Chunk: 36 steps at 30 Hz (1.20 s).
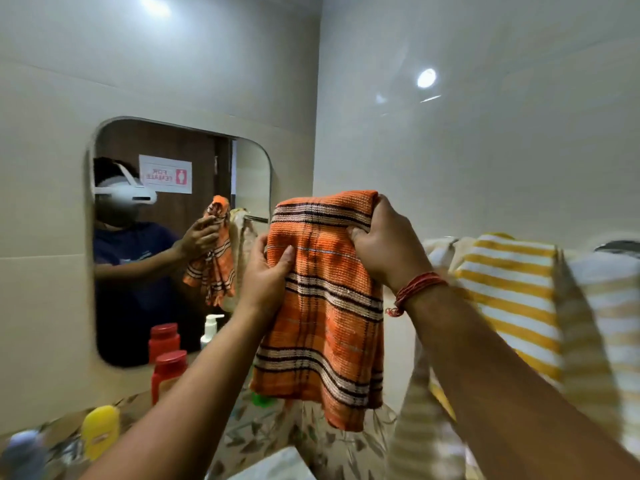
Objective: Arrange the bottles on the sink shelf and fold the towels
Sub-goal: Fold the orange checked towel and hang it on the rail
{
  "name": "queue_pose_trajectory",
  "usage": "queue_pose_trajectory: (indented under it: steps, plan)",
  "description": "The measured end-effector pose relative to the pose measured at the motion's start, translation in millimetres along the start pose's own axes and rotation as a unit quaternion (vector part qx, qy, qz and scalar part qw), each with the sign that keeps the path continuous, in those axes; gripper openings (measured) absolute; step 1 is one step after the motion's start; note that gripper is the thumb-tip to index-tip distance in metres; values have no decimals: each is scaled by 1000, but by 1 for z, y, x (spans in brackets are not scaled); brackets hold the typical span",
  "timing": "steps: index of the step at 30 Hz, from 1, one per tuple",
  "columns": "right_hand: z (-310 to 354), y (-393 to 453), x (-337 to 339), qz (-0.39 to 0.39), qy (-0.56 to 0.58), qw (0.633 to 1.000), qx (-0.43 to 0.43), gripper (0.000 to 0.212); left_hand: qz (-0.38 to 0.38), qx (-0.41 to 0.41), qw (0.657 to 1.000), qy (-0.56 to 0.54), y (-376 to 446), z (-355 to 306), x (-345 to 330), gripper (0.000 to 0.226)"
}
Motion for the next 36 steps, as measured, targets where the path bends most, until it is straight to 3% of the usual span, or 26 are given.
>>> queue_pose_trajectory:
  steps: [9, 18, 24, 27, 29, 30, 32, 34, 36]
  plan:
    - [-4, 58, 34, -81, -158, 983, 39, 42, 61, -16, 998, -13, 68, 7, -65, 40]
    - [-14, 117, 52, -113, -385, 908, 124, 58, 87, -68, 992, 61, 127, 10, -121, 47]
    - [-36, 112, 46, -68, -571, 800, 172, 55, 113, -128, 979, 115, 139, 26, -135, 52]
    - [-31, 101, 24, -66, -648, 699, 296, 42, 62, -199, 959, 193, 139, 30, -129, 41]
    - [-28, 93, 8, -35, -673, 638, 373, 33, 24, -297, 914, 276, 137, 26, -126, 26]
    - [-29, 93, 2, 0, -677, 637, 367, 30, 29, -339, 892, 298, 137, 26, -126, 22]
    - [-27, 98, -4, 77, -660, 691, 285, 25, 75, -368, 874, 308, 138, 28, -126, 22]
    - [-22, 105, -10, 135, -631, 737, 203, 22, 126, -341, 881, 304, 139, 36, -124, 36]
    - [-23, 109, -23, 209, -620, 747, 119, 23, 167, -308, 891, 288, 138, 46, -121, 48]
Point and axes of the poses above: each hand's wrist, its own y-axis towards the middle knuckle, its own x-axis out of the back of the hand, z = x × y, the point moved 3 cm from there along y, towards the middle knuckle, and after that the axes turned 3 degrees about -z, right-handed, at the moved point
